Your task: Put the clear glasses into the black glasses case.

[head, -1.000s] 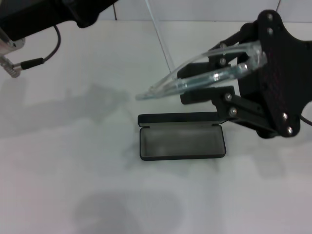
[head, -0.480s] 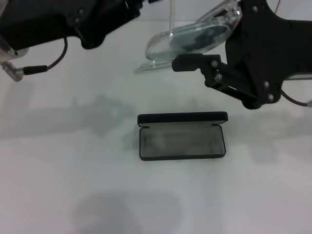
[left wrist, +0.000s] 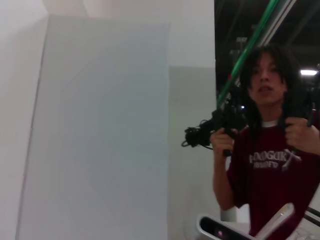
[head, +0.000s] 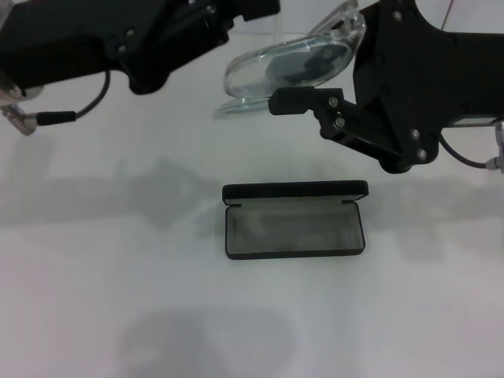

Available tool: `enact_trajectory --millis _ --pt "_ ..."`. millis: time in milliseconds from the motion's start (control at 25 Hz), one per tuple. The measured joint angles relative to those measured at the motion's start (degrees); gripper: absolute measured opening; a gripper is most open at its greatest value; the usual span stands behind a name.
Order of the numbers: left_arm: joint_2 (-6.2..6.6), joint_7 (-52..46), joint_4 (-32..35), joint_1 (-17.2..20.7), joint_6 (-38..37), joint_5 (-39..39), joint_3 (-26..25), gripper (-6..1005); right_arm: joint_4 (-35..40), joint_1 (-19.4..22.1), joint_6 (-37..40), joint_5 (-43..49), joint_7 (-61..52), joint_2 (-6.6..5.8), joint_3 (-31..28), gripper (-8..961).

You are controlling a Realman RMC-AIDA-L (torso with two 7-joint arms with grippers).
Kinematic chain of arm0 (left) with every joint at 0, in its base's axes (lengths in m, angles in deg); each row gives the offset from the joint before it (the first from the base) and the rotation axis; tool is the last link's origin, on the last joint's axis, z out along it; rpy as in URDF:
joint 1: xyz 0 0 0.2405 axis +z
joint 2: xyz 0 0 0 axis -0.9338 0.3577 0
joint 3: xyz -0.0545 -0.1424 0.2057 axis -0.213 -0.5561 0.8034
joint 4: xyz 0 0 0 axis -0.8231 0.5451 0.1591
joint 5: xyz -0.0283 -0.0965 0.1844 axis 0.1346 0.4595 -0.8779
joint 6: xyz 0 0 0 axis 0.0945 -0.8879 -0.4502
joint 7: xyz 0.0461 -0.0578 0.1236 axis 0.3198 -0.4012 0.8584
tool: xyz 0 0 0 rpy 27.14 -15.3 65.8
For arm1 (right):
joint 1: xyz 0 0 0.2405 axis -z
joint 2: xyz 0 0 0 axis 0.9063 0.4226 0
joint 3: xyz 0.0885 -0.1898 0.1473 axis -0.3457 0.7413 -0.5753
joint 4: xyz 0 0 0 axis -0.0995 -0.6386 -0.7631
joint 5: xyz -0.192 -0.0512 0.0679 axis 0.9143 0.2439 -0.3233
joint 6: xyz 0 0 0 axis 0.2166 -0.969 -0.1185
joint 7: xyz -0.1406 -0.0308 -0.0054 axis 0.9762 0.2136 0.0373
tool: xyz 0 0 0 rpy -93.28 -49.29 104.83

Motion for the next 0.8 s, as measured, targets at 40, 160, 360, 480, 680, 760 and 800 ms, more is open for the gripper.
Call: enact_trajectory --millis 40,160,360,480,680,760,800 --pt "0.03 0.1 0.0 0.1 0.1 0.0 -0.4 97 0.0 0.0 0.1 0.0 0.0 0.00 0.0 109" --pt "0.07 0.2 -0.5 0.2 0.3 0.1 -2.6 97 0.0 0.0 0.2 0.0 0.0 0.00 0.0 109" --pt "-0.28 0.2 -0.6 0.1 0.8 0.2 -4.4 96 0.0 0.0 0.3 0.0 0.0 0.08 0.5 109" --pt "-0.38 0.1 -0.7 0.1 0.7 0.2 -3.7 96 0.0 0.0 0.2 0.0 0.0 0.17 0.5 109" --pt "-0.46 -0.1 -0.7 0.1 0.4 1.2 0.2 96 -1.1 -0.2 -0.1 0.0 0.0 0.11 0.4 109" --pt "-0.46 0.1 -0.6 0.1 0.4 1.6 1.6 96 -2.0 -0.5 -0.1 0.0 0.0 0.06 0.3 109" --pt "-0.45 0.1 -0.4 0.1 0.4 1.7 1.9 96 -2.7 -0.8 -0.1 0.0 0.0 0.04 0.2 109"
